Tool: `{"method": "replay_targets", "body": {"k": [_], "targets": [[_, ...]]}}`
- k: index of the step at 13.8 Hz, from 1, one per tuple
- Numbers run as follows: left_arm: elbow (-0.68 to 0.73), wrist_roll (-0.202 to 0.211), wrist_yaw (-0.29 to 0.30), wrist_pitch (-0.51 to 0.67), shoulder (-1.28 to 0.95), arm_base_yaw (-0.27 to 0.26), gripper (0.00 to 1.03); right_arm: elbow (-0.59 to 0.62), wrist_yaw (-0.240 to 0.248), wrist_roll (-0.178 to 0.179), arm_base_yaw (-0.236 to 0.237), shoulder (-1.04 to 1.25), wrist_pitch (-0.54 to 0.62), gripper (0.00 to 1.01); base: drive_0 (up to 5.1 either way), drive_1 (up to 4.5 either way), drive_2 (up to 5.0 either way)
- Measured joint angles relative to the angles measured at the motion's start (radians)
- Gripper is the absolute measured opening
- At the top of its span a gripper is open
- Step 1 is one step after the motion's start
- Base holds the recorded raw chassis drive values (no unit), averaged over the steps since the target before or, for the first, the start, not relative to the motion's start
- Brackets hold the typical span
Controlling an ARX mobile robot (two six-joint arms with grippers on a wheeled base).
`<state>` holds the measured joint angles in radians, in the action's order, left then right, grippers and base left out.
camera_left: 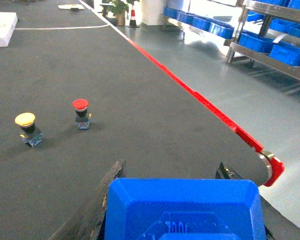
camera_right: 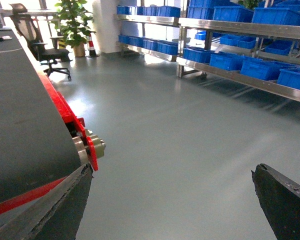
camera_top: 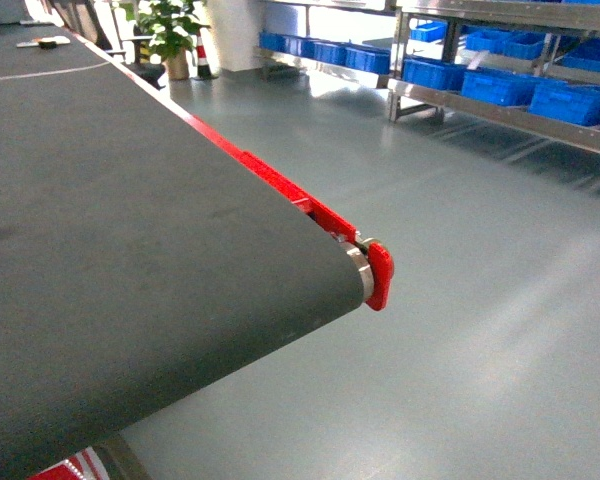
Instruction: Pick blue part to blue bin on bottom shelf
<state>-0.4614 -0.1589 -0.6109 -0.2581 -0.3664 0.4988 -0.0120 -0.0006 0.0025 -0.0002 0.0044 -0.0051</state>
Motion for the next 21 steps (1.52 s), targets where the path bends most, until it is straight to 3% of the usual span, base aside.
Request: {"method": "replay_targets", "body": {"k": [21], "targets": [[0.0, 0.0, 0.0, 0.0, 0.0, 0.0, 0.44, 0.0, 0.0, 0.0, 0.0, 0.0, 0.0, 0.98, -1.6, -1.57, -1.6]]}}
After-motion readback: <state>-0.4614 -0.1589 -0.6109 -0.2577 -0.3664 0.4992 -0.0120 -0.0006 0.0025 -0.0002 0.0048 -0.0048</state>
